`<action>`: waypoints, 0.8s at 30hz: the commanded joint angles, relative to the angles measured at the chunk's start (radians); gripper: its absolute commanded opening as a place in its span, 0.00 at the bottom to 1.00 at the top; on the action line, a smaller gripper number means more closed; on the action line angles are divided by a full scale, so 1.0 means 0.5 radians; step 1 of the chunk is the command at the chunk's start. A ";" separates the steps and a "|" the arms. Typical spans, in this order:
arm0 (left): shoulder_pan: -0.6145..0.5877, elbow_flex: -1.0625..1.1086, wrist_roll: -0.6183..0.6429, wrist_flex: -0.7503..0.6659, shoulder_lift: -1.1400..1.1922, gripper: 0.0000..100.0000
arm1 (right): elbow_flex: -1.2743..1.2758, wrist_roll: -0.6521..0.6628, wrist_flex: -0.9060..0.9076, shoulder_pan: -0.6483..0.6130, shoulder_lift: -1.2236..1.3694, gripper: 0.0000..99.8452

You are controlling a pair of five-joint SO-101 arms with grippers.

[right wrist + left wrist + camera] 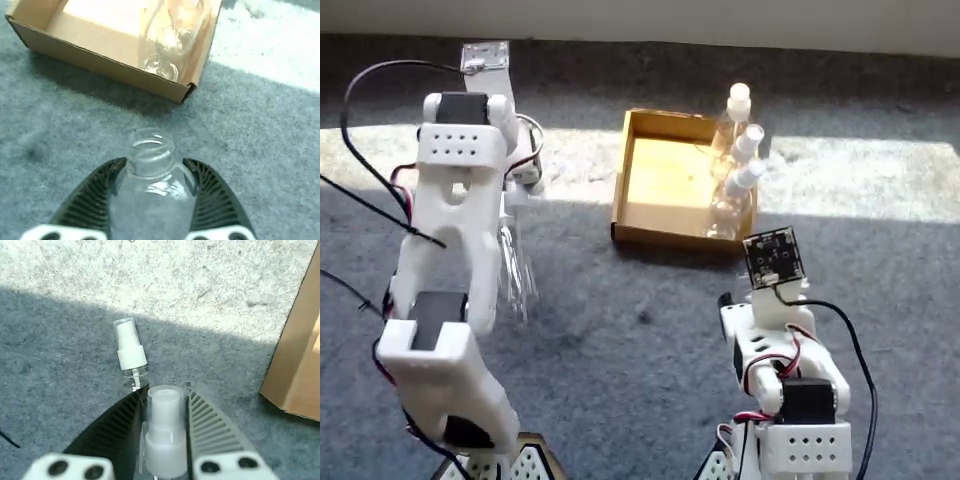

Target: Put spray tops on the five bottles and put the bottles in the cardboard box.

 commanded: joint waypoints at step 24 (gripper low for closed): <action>0.563 1.364 -0.117 -0.512 -2.770 0.00 | 0.367 0.049 -0.753 -1.066 -0.293 0.00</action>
